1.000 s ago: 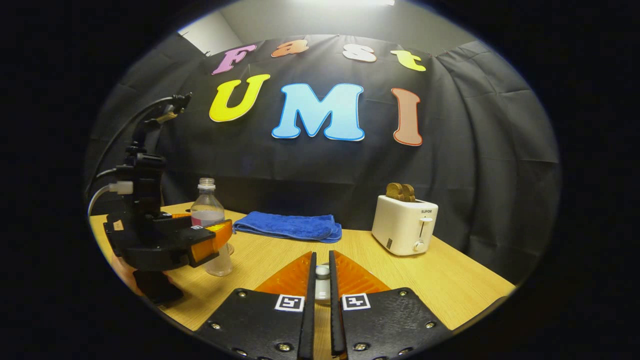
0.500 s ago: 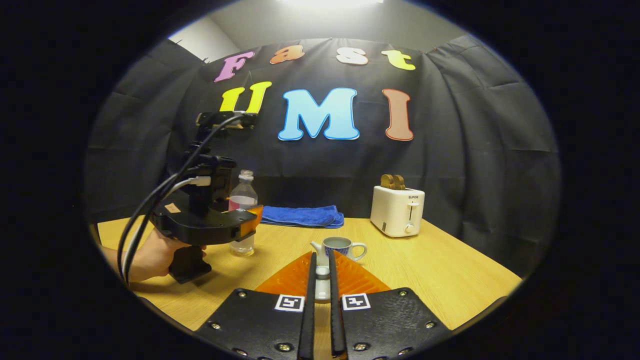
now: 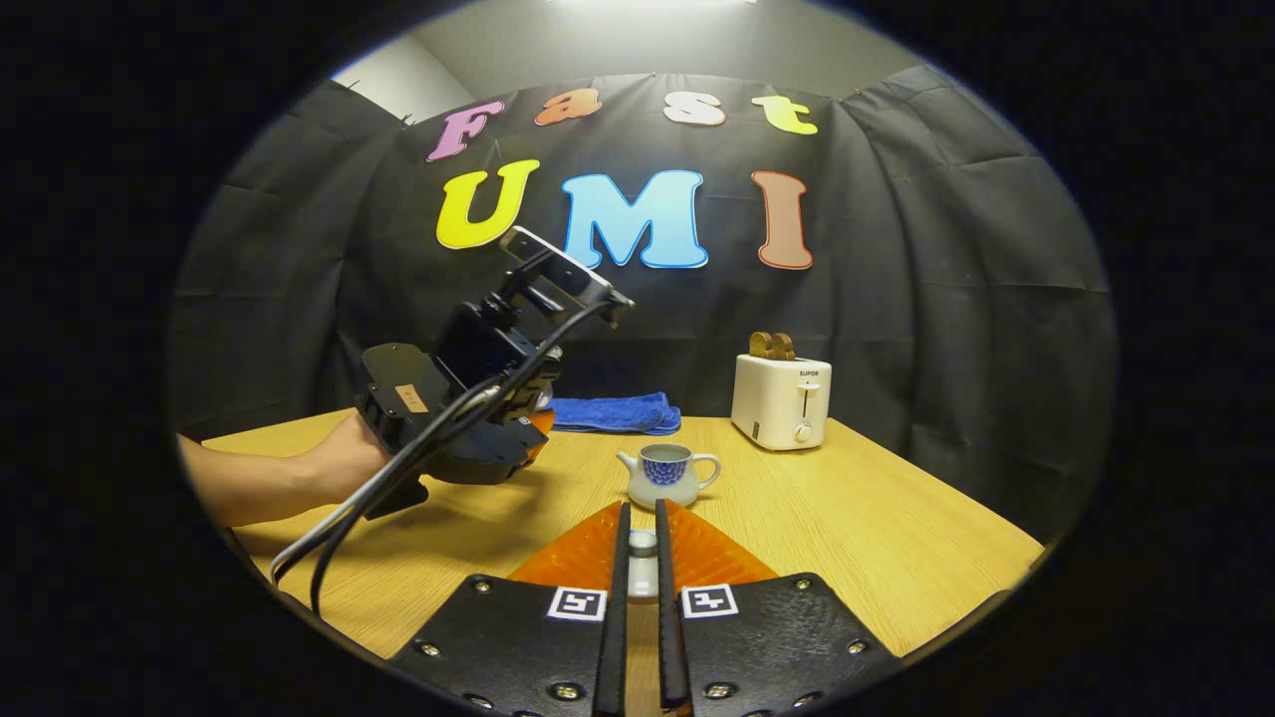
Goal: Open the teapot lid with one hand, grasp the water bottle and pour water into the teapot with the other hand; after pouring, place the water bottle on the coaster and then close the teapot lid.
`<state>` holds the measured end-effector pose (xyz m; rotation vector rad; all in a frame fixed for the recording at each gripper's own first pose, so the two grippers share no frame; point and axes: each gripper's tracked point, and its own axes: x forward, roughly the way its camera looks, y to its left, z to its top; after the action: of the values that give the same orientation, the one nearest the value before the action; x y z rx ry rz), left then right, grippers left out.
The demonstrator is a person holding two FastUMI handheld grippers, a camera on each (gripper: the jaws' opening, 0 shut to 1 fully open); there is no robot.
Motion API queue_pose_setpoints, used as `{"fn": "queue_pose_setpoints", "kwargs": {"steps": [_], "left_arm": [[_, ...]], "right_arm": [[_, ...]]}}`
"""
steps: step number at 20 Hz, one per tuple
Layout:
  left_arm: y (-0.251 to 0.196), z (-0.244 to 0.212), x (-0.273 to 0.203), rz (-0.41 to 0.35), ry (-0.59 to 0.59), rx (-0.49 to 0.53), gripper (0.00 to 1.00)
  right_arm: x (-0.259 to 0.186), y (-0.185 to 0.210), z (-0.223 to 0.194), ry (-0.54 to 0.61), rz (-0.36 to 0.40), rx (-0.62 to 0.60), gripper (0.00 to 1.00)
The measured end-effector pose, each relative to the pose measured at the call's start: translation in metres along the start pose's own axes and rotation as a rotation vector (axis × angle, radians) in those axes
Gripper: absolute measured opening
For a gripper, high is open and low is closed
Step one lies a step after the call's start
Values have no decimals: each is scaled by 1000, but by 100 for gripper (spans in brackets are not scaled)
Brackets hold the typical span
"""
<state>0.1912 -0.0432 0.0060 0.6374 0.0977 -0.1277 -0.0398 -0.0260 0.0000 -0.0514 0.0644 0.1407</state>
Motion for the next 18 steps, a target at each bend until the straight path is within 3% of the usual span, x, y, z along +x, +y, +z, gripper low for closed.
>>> {"fn": "queue_pose_setpoints", "kwargs": {"steps": [3,7,12,18], "left_arm": [[-11,6,3,-14,-2,105,88],[-25,6,9,-66,13,172,88],[-27,9,10,-52,30,351,88],[-54,9,16,-96,43,510,88]], "right_arm": [[-4,4,0,6,11,7,13],[-9,3,-3,4,8,-1,13],[-12,3,-7,13,10,1,13],[-14,-9,-11,15,-16,-8,13]]}}
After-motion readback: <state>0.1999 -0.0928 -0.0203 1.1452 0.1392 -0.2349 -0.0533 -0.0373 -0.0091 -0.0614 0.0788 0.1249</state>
